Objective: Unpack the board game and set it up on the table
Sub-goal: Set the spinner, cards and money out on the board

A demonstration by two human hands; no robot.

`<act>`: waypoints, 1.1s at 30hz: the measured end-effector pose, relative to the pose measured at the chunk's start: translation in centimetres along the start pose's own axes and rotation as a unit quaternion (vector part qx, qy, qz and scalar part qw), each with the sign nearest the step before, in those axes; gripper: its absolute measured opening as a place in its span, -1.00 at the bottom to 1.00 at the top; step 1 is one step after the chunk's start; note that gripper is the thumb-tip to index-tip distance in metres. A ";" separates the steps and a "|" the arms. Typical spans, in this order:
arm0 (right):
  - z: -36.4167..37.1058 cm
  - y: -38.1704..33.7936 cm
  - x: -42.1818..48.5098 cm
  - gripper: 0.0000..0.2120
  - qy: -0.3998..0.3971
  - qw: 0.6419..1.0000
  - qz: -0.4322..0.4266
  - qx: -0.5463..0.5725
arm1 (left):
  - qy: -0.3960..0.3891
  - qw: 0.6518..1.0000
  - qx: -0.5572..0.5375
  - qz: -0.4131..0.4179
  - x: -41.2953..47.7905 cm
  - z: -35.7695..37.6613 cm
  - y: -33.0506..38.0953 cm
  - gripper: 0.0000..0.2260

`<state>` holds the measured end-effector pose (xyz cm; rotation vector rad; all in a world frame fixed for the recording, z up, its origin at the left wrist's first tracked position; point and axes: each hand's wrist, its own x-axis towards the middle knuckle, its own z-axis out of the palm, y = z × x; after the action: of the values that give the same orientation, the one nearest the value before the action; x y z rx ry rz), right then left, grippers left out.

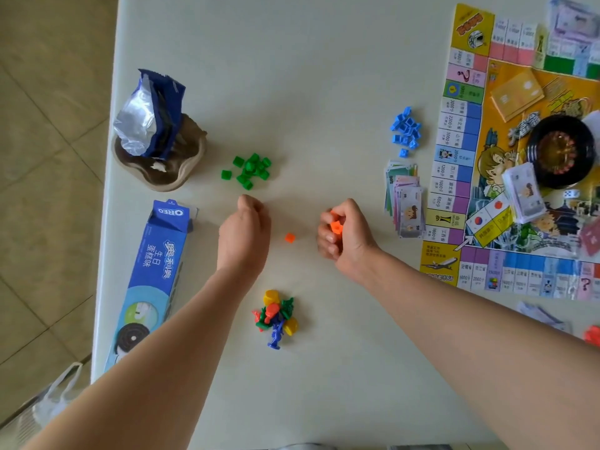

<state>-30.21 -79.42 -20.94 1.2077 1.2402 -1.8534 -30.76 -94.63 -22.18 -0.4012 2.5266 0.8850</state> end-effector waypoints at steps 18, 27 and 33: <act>3.6 2.2 0.0 -0.47 0.148 0.654 -0.184 -0.719 | -0.102 0.826 -0.500 -0.240 -3.0 -1.5 -2.1 -0.67; 0.9 1.3 -2.3 -0.66 -0.027 0.952 -0.056 -0.300 | -0.095 0.797 -0.545 -0.242 -3.9 -1.0 -0.1 -0.69; -6.4 -0.8 -4.9 -0.65 -0.100 0.995 0.030 0.005 | -0.129 0.775 -0.579 -0.218 -5.5 2.6 6.2 -0.72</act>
<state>-26.62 -73.27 -17.10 1.0250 1.0743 -1.8869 -27.71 -87.63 -18.12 -1.0630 1.2460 2.0121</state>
